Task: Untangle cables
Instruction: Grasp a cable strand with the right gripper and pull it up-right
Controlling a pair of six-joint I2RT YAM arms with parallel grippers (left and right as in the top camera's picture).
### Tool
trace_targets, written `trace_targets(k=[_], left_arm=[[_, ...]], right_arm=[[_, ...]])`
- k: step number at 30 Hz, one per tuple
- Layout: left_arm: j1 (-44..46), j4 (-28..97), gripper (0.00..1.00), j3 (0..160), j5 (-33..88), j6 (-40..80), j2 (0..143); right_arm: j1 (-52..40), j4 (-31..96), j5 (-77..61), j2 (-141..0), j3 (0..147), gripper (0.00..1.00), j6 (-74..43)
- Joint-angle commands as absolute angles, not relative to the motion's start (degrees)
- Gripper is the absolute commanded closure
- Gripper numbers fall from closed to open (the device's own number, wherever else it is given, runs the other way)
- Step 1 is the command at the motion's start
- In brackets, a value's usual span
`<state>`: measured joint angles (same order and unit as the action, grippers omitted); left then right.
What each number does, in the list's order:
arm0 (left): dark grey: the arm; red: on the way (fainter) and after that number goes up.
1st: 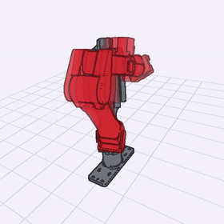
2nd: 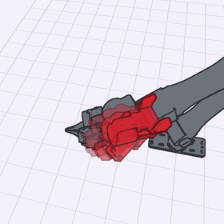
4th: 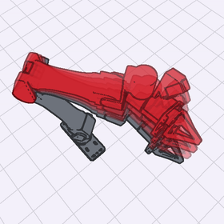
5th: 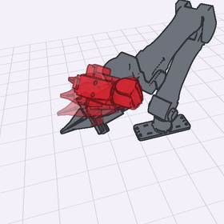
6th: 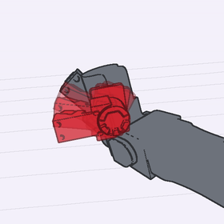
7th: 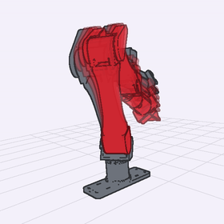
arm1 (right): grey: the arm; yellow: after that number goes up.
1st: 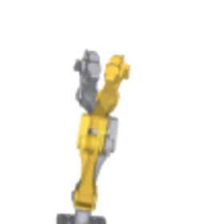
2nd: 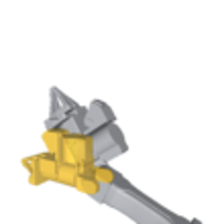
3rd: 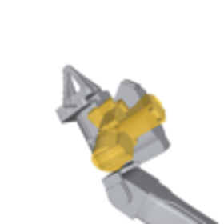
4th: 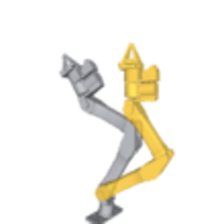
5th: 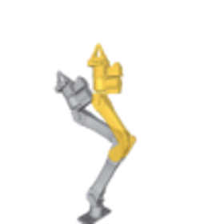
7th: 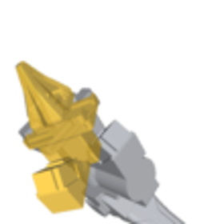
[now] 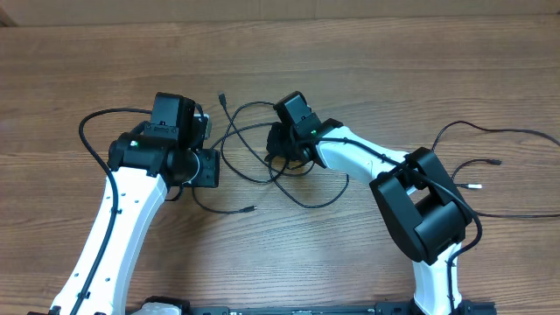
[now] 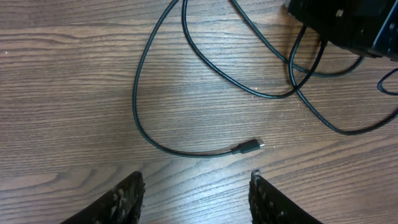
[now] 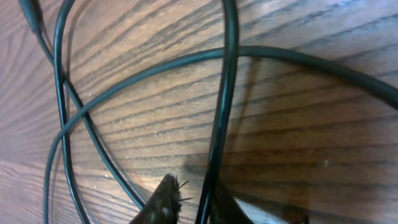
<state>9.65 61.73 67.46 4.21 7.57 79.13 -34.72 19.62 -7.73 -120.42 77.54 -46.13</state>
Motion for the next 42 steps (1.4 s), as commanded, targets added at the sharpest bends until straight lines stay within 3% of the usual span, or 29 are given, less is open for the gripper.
trace_targets(k=[1, 9, 17, 24, 42], left_arm=[[9.37, 61.84, 0.46, 68.36, 4.05, 8.43, 79.18], [9.34, 62.35, 0.46, 68.36, 4.01, 8.4, 79.18], [9.34, 62.15, 0.46, 68.36, 3.84, 8.38, 79.18], [9.34, 61.54, 0.45, 68.36, 3.86, 8.38, 79.18], [9.34, 58.17, 0.45, 68.36, 3.86, 8.38, 79.18]], right_arm=[[-34.83, 17.26, -12.62, -120.77, 77.58, 0.96, -44.38], [-26.3, 25.21, -32.69, -115.13, 92.84, 0.96, -26.11], [-20.78, 46.83, -19.86, -108.09, 113.56, 0.96, -13.32], [-15.79, 54.76, -18.83, -107.26, 127.59, 0.96, -12.12], [0.23, 62.39, -15.33, -106.72, 141.82, 0.96, -11.4]])
